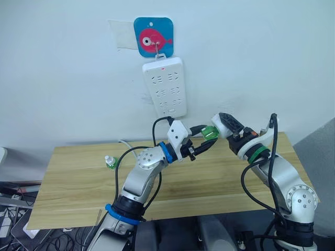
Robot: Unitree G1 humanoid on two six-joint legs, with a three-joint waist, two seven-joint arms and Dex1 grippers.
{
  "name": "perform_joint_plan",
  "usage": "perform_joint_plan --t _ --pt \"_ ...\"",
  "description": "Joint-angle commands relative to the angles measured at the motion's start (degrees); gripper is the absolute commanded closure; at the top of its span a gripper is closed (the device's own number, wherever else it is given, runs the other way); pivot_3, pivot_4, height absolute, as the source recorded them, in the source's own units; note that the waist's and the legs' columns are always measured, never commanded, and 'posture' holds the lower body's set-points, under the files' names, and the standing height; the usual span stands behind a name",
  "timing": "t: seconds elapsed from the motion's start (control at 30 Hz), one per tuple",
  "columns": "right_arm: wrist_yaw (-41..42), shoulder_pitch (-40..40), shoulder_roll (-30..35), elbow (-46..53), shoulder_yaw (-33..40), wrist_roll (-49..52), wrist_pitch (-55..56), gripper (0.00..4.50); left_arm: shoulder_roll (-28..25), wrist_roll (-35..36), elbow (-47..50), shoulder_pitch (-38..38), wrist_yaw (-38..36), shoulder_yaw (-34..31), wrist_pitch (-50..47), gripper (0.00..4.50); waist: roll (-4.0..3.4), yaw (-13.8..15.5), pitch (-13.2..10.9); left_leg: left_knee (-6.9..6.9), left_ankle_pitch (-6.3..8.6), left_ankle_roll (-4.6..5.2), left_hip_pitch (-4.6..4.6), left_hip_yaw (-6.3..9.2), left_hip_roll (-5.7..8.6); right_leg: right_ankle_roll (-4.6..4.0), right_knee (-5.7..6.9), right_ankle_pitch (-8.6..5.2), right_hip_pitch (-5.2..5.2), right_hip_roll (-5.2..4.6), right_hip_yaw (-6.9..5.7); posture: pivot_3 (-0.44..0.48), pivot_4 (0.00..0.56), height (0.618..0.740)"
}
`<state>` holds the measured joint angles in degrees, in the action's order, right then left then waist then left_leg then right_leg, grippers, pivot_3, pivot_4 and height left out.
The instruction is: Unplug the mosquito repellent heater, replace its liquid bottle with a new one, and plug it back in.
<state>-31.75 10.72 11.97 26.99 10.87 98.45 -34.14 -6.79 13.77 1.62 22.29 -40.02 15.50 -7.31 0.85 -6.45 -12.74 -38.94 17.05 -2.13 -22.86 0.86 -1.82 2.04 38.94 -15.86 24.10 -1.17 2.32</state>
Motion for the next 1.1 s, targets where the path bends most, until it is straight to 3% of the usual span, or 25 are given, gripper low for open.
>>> perform_joint_plan --t 0.03,0.17,0.37,0.53,0.77,1.1 --pt "1.31 0.17 2.98 3.25 -0.78 2.32 -1.05 1.40 -0.59 -0.65 2.19 -0.14 -0.19 0.13 1.11 2.22 0.00 0.00 0.00 0.00 0.00 0.00 0.00 -0.01 0.00 0.00 0.00 0.00 0.00 0.00 0.01 -0.182 0.222 0.740" --pt "6.21 2.39 10.54 -2.32 -0.29 8.11 -6.49 0.12 -4.66 -1.22 2.20 0.54 -5.52 0.86 4.08 2.22 0.00 -0.04 0.00 0.00 0.00 0.00 0.01 -0.01 0.01 0.00 0.01 0.00 0.00 0.00 0.00 -0.189 0.223 0.740" --pt "24.62 13.52 28.15 -25.56 -2.74 14.55 -30.72 0.05 -12.80 -0.48 0.83 0.14 -17.13 0.94 12.54 2.22 -0.02 -0.08 -0.03 0.00 -0.01 0.05 0.07 -0.08 0.01 -0.01 0.00 0.01 -0.03 0.02 0.03 -0.159 0.230 0.740" --pt "36.47 20.79 35.50 -37.19 -8.65 14.49 -45.99 0.05 -14.74 -0.02 0.66 0.10 -20.95 0.84 16.18 2.22 0.03 0.91 -0.09 0.04 0.01 0.09 -0.02 -0.03 -0.02 -0.02 -0.10 0.00 -0.02 0.01 -0.04 -0.107 0.240 0.740" --pt "45.94 27.89 36.03 -44.71 -12.15 8.74 -53.35 0.05 -14.21 -1.12 1.69 0.39 -20.80 0.71 18.13 2.22 0.11 2.03 -0.16 -0.03 0.02 0.11 -0.03 -0.02 0.02 -0.02 -0.09 0.01 -0.03 -0.07 -0.04 -0.070 0.239 0.740" --pt "50.30 27.57 36.50 -45.05 -12.13 6.24 -56.17 0.05 -13.55 -3.27 0.55 1.30 -18.16 0.47 19.95 2.22 0.12 3.34 -0.16 -0.02 0.02 0.11 -0.07 0.05 0.01 -0.02 -0.10 0.01 -0.02 -0.10 -0.11 -0.069 0.234 0.740"
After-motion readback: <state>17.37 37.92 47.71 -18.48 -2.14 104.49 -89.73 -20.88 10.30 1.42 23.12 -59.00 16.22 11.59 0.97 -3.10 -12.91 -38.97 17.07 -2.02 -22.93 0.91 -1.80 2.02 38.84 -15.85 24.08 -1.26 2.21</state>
